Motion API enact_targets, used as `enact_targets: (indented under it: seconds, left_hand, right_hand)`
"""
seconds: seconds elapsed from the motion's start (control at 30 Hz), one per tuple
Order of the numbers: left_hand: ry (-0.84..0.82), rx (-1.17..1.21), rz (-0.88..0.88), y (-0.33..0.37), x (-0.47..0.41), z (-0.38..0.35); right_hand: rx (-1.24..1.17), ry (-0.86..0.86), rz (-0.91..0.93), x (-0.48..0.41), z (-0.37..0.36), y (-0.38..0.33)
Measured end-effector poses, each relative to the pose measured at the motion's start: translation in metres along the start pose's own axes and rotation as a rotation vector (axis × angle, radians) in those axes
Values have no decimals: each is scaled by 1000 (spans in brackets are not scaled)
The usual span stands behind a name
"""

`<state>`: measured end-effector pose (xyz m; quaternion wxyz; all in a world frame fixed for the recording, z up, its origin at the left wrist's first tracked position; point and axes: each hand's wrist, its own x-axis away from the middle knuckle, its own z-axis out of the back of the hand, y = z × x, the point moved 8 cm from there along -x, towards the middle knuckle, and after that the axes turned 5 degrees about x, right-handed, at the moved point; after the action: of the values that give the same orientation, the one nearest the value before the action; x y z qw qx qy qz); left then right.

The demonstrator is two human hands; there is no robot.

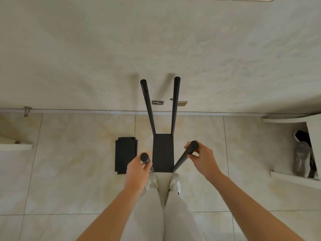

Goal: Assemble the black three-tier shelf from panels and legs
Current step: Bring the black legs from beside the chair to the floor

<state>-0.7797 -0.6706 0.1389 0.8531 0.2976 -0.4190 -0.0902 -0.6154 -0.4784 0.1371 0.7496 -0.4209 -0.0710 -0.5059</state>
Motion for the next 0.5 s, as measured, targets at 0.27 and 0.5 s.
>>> enact_targets:
  seconds: [0.27,0.5]
  left_hand:
    - [10,36,30,-18,-14,-25]
    - [-56,41,112,-40,-20,-39]
  right_hand:
    - [20,38,-12,-5,-16,24]
    - [91,-16,-31,-4,-35,44]
